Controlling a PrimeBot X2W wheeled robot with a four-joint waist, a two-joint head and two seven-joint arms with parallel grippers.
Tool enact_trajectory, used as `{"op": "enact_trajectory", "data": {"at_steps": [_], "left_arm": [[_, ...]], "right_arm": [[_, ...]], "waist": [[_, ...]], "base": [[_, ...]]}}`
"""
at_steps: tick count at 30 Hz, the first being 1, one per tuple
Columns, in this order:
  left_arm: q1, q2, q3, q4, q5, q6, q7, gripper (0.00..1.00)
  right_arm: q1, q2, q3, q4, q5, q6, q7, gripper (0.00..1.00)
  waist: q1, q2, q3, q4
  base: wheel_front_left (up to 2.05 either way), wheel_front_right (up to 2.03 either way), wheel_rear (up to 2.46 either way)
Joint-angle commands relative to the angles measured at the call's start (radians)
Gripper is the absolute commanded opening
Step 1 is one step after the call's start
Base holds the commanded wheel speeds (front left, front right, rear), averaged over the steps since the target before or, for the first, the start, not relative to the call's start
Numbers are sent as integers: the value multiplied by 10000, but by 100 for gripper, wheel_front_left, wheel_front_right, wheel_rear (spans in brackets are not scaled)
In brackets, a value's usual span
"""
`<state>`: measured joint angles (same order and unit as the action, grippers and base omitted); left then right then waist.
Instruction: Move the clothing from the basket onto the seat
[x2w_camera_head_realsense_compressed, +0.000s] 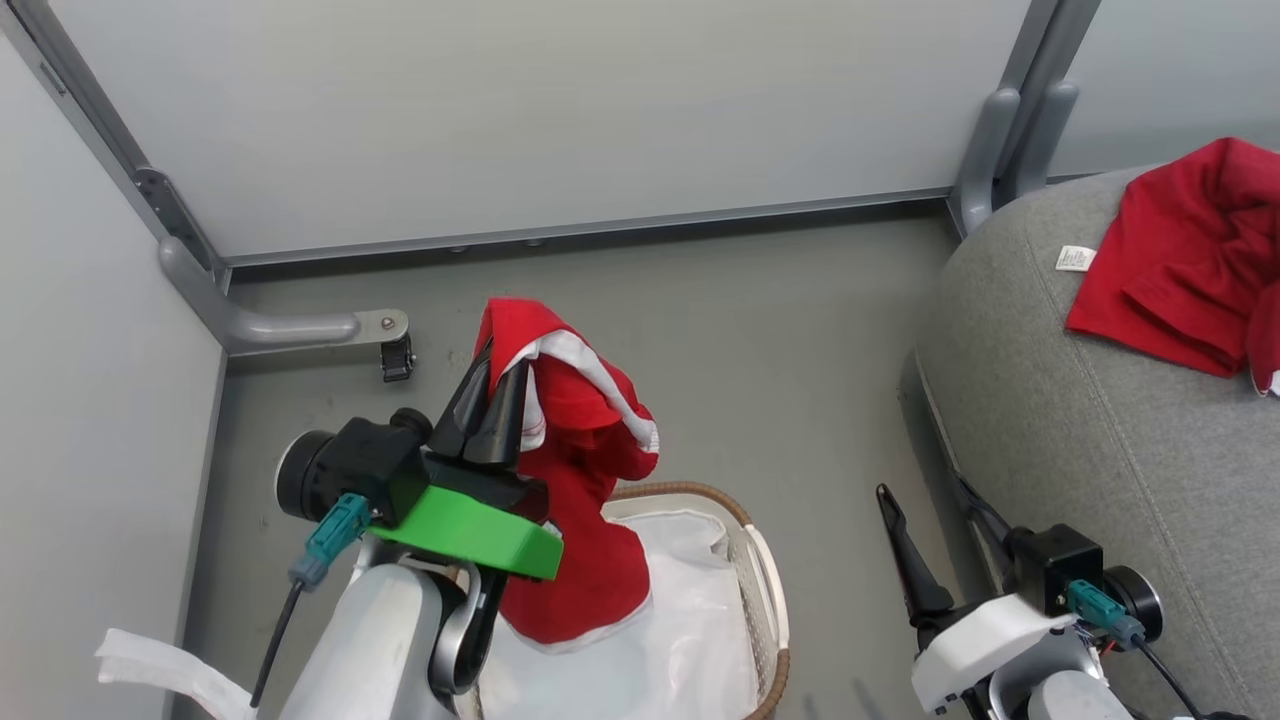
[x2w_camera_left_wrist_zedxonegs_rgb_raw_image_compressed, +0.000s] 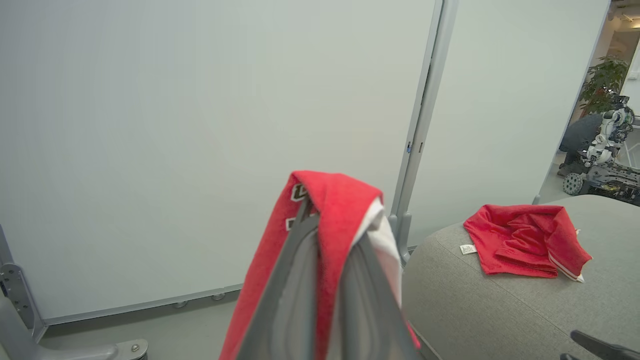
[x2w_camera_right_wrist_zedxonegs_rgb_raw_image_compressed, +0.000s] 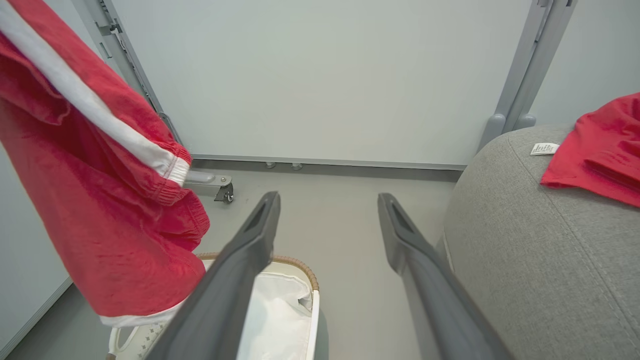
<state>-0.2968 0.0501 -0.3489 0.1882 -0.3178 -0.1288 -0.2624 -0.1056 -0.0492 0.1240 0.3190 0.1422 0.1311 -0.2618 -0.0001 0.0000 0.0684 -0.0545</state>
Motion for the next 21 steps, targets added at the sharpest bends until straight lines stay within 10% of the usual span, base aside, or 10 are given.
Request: {"op": "enact_trajectory", "data": {"at_steps": [1,21], "left_arm": [[-46,17,4,-119,-66,-21,-34,0],[-504,15,-543,-827,-159,-9,-35,0]], "right_arm": [[203,-39,42,31,29,-7,-46,100],[28,-39,1536,-182,160,-7,-46,100]], "waist": [[1,0,-189,18],[1,0,-299,307]], "base": [[0,0,0],[0,0,0]]}}
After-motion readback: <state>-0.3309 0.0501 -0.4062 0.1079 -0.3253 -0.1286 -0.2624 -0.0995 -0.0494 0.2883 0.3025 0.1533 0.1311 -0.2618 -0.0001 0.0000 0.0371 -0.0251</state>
